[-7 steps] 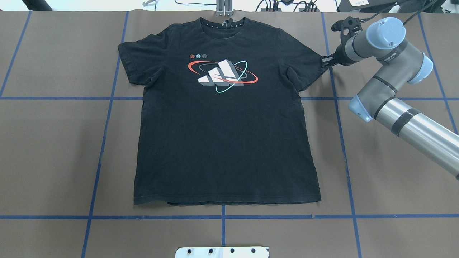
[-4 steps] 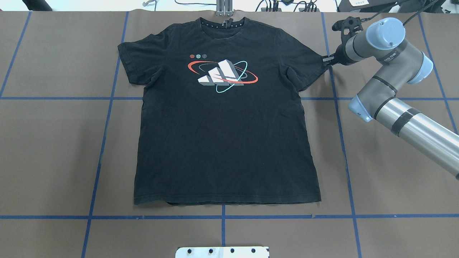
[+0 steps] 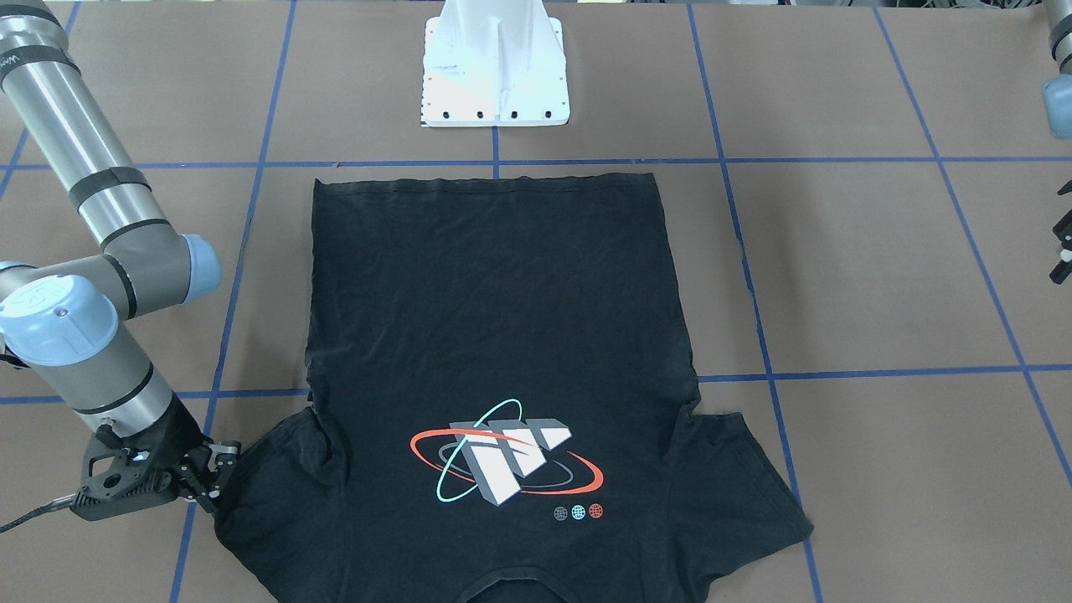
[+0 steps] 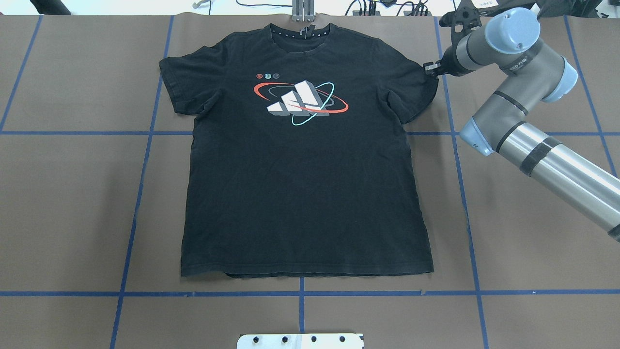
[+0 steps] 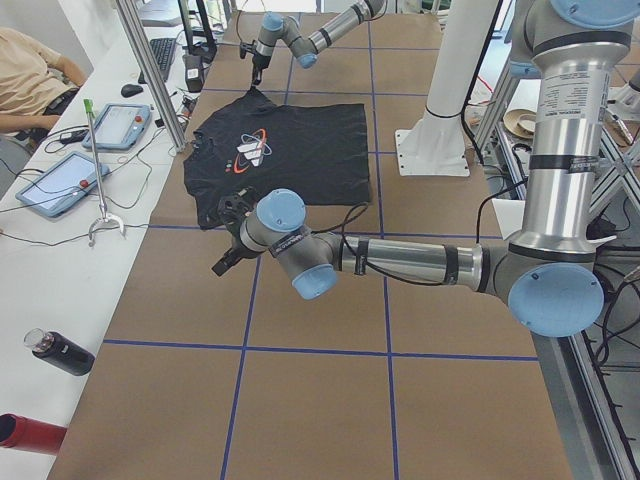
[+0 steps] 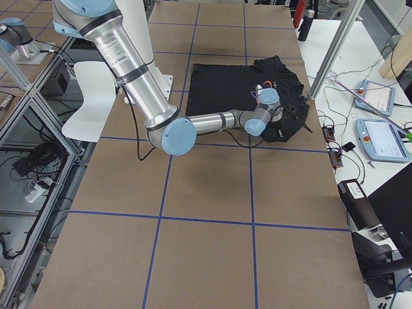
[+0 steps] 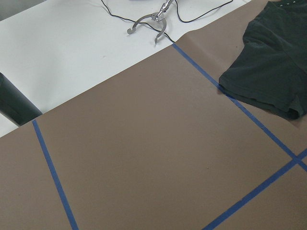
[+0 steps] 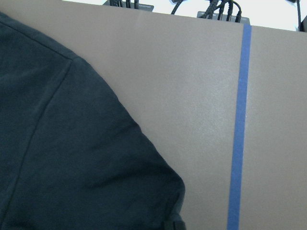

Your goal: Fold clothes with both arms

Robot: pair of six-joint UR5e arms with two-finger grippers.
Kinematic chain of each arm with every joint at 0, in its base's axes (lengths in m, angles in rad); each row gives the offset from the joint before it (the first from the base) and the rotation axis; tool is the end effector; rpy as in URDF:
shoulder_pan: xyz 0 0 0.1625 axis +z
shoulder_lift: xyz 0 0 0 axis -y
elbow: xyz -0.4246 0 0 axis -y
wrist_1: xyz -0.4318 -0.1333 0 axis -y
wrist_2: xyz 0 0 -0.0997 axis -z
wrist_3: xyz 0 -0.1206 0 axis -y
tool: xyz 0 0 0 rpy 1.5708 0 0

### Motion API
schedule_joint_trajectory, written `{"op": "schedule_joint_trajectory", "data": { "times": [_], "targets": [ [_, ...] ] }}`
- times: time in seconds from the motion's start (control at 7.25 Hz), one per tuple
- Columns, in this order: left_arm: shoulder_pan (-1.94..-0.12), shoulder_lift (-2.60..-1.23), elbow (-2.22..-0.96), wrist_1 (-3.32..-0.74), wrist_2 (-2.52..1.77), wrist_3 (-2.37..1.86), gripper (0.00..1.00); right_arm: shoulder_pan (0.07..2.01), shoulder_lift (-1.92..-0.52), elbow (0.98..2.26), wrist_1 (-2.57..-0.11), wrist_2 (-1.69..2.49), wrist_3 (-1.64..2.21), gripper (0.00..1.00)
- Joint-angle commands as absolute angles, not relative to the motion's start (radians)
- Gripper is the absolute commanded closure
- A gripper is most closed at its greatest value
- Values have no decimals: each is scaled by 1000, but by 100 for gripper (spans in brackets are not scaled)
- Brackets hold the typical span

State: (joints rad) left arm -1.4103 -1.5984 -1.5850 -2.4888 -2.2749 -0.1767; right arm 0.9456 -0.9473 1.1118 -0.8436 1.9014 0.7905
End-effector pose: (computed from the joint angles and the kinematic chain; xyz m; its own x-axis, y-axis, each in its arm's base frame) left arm 0.0375 -0.5771 0.5400 0.6734 0.5356 -0.5096 0.0271 0.6709 0.7411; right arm -0.4067 -0.7243 0.4306 0.6968 -0.1716 0.6965 -0.1814 0.8973 0.4025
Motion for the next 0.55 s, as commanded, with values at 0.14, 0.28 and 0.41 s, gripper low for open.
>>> {"op": "schedule_joint_trajectory", "data": {
  "times": [0.14, 0.28, 0.41],
  "targets": [
    [-1407, -1598, -1586, -2490, -2275, -178, 0, 800, -796, 1206, -1065, 1733, 1088, 100],
    [-1404, -1598, -1585, -2490, -2275, -178, 0, 738, -696, 1181, -1177, 1636, 1191, 100],
    [-1404, -1598, -1585, -2490, -2275, -178, 0, 704, -663, 1160, -1189, 1597, 1251, 100]
  ]
}}
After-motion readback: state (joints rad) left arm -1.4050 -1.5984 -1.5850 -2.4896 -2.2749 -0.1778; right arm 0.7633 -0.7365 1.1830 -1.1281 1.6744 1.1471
